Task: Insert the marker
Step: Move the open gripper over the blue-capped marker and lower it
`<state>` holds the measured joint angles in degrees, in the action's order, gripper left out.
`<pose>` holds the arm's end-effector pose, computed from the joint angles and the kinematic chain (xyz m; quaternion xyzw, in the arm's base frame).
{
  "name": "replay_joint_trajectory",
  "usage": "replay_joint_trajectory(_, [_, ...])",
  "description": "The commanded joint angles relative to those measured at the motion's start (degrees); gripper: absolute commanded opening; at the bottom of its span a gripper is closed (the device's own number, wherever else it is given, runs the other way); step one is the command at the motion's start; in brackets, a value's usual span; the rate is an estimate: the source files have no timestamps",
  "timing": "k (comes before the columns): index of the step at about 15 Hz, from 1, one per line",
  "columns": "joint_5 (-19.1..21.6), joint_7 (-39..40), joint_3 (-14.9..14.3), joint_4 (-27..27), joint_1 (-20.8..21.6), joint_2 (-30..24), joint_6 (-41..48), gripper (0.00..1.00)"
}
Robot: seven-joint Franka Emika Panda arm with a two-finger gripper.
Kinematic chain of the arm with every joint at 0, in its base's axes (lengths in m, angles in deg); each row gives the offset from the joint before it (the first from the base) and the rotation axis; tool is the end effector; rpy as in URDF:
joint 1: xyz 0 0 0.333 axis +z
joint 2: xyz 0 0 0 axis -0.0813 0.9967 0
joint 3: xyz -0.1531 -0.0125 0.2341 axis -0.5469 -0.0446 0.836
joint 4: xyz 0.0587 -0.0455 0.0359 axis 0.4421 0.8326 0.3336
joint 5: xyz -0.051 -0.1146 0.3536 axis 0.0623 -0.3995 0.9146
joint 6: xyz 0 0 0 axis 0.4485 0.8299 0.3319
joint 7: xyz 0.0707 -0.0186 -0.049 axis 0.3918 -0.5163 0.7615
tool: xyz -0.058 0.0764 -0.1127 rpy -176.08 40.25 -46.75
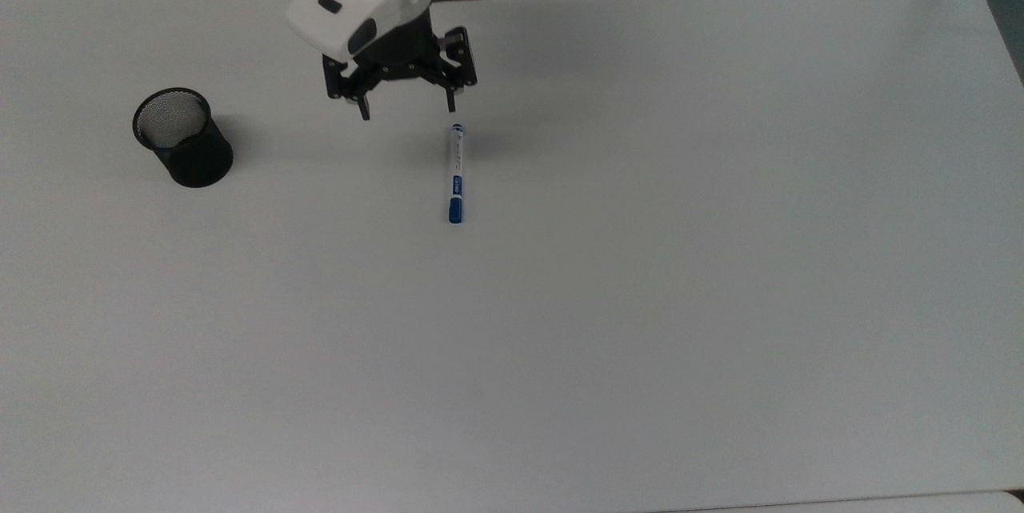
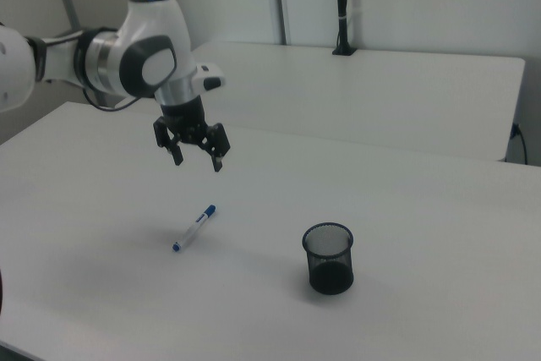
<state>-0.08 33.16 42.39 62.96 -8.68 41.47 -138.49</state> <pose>0.5886 0.0075 0.3916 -0.9970 -0.0700 -0.0333 0.0005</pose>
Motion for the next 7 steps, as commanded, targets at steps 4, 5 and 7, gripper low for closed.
replay_joint_trajectory(4, [-6.86,-15.65,2.44,6.15,2.07,5.67,-14.55,0.98])
replay_joint_trajectory(5, [-9.24,-18.55,2.44,6.23,2.34,6.65,-15.86,0.97])
replay_joint_trajectory(7, [-12.94,-22.78,2.44,6.15,2.43,8.32,-16.93,0.96])
